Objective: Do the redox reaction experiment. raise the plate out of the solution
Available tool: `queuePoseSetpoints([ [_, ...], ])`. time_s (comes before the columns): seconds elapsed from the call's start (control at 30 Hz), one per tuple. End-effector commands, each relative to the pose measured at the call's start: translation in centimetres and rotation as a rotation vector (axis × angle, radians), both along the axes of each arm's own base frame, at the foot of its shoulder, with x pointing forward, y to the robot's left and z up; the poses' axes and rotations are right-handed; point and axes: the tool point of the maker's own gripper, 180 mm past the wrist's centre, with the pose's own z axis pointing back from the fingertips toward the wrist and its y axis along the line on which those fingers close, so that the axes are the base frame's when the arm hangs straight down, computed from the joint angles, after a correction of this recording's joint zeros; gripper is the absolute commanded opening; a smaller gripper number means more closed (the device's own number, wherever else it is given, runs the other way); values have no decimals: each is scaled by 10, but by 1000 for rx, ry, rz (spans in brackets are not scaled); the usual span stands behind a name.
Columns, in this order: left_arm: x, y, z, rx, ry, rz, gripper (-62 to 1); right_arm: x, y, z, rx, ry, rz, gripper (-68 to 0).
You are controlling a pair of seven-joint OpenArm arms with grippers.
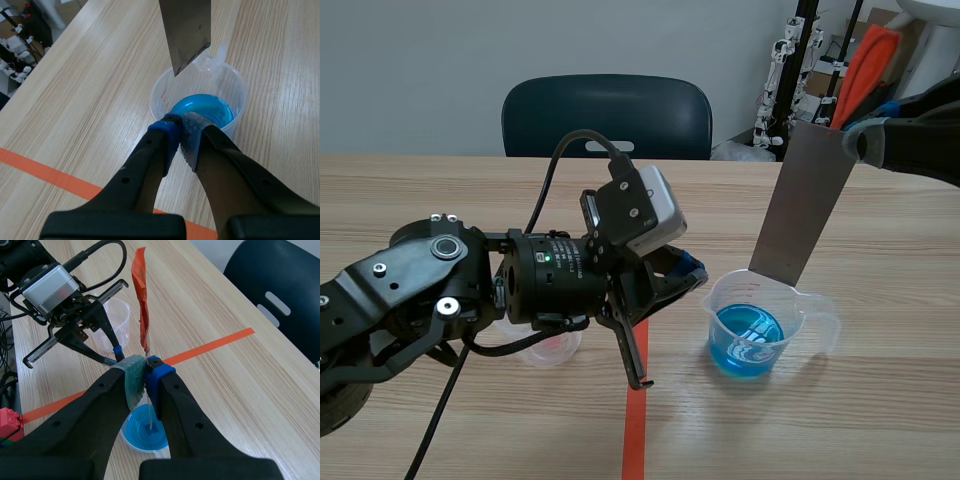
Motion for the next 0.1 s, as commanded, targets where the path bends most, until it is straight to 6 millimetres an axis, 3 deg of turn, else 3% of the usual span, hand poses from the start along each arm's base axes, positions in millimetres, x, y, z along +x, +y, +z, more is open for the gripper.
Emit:
queuePoseSetpoints([
  [0.0,1,-5,12,-41,-14,-3,-584,5,1,14,30,-35,-5,-667],
  [0.07,1,-5,12,-41,-13,-3,-584,5,1,14,30,-35,-5,-667],
])
